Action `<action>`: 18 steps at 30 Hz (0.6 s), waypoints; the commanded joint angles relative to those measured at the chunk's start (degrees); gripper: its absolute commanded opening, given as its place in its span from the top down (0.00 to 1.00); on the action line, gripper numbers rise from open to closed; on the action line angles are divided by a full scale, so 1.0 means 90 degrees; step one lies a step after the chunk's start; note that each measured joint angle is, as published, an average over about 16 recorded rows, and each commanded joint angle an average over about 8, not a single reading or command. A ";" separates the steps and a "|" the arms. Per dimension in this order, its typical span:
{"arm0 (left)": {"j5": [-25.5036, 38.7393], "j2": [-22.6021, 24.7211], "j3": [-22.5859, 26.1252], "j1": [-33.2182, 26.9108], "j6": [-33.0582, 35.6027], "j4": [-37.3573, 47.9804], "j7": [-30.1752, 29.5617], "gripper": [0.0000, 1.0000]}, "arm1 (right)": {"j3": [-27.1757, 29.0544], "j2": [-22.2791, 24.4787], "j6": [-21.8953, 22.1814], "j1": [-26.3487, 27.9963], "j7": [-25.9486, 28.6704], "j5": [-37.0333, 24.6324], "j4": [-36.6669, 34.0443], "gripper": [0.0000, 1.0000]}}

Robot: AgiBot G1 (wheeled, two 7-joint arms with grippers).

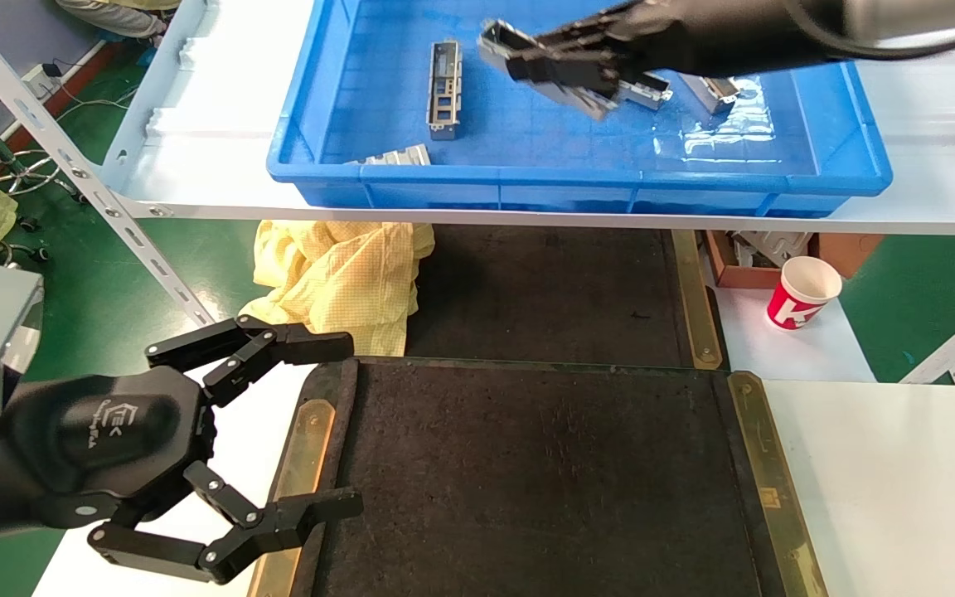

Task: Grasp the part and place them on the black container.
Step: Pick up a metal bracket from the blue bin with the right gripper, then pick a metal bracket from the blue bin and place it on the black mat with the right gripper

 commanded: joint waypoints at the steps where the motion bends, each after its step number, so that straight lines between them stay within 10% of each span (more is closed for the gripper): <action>1: 0.0000 0.0000 0.0000 0.0000 0.0000 0.0000 0.0000 0.00 | 0.0004 0.0169 -0.0466 0.0095 -0.0227 0.0024 0.0002 1.00; 8: 0.0000 0.0000 0.0000 0.0000 0.0000 0.0000 0.0000 0.00 | -0.0188 0.0735 -0.1517 0.0199 -0.0669 0.0024 0.0304 1.00; 18: 0.0000 0.0000 0.0000 0.0000 0.0000 0.0000 0.0000 0.00 | -0.1150 0.1990 -0.1600 -0.0677 -0.0495 0.1153 0.2528 1.00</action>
